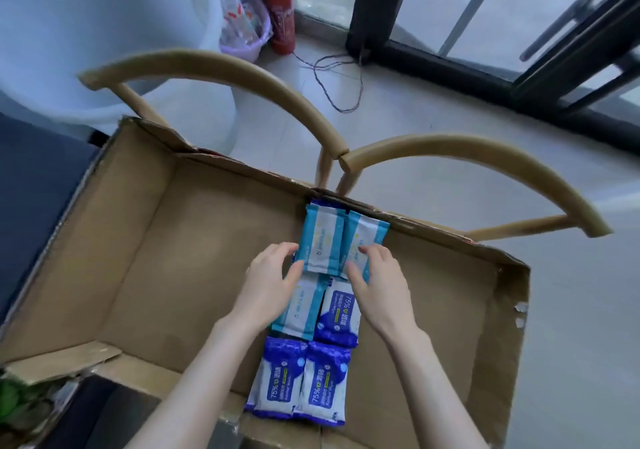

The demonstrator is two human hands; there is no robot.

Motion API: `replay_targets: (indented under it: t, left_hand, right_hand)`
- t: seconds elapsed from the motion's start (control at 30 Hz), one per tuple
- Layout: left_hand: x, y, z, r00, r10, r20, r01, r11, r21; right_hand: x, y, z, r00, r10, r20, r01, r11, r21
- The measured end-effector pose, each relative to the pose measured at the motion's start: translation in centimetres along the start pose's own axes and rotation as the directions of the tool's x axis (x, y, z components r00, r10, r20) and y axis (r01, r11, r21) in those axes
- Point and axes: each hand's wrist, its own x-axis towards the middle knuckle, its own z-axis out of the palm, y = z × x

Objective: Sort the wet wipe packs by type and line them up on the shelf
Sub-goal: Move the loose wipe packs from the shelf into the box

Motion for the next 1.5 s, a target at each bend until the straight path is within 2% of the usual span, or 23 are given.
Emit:
replay_targets:
  t: [0.2, 0.37, 0.57, 0.77, 0.9, 1.13, 1.3, 1.5]
  left_hand:
    - [-10.0, 2.1, -7.3, 0.980, 0.044, -0.195, -0.057, 0.997, -0.059]
    - [-21.5, 1.2, -13.4, 0.923, -0.010, -0.385, -0.050, 0.988, -0.145]
    - [-35.4, -4.5, -16.5, 0.821, -0.152, -0.550, 0.021, 0.971, -0.237]
    - [-48.1, -12.2, -17.3, 0.740, -0.240, -0.628, 0.107, 0.964, -0.242]
    - [-54.9, -16.4, -18.7, 0.642, -0.280, -0.714, 0.132, 0.957, -0.257]
    - [-62.1, -20.1, -25.7, 0.445, -0.266, -0.855, 0.078, 0.963, -0.259]
    - [-64.0, -21.9, -31.8, 0.291, -0.194, -0.937, 0.014, 0.980, -0.198]
    - [-62.8, -26.0, -39.8, 0.173, -0.124, -0.977, 0.035, 0.992, -0.120]
  right_hand:
    - [-7.3, -8.6, -4.0, 0.964, -0.263, -0.026, 0.262, 0.965, -0.029]
    - [-16.0, -15.5, -4.7, 0.868, -0.496, 0.001, 0.495, 0.868, -0.046]
    - [-26.4, -21.4, -0.2, 0.732, -0.674, 0.099, 0.680, 0.732, -0.042]
    - [-35.8, -26.1, 6.3, 0.607, -0.780, 0.152, 0.792, 0.609, -0.041]
    - [-41.2, -30.0, 9.7, 0.519, -0.837, 0.174, 0.850, 0.526, -0.010]
    - [-47.2, -39.7, 12.1, 0.328, -0.931, 0.162, 0.938, 0.342, 0.065]
    - [-48.8, -47.8, 13.2, 0.210, -0.970, 0.119, 0.971, 0.221, 0.093]
    - [-47.9, -57.7, 15.5, 0.121, -0.989, 0.085, 0.987, 0.129, 0.092]
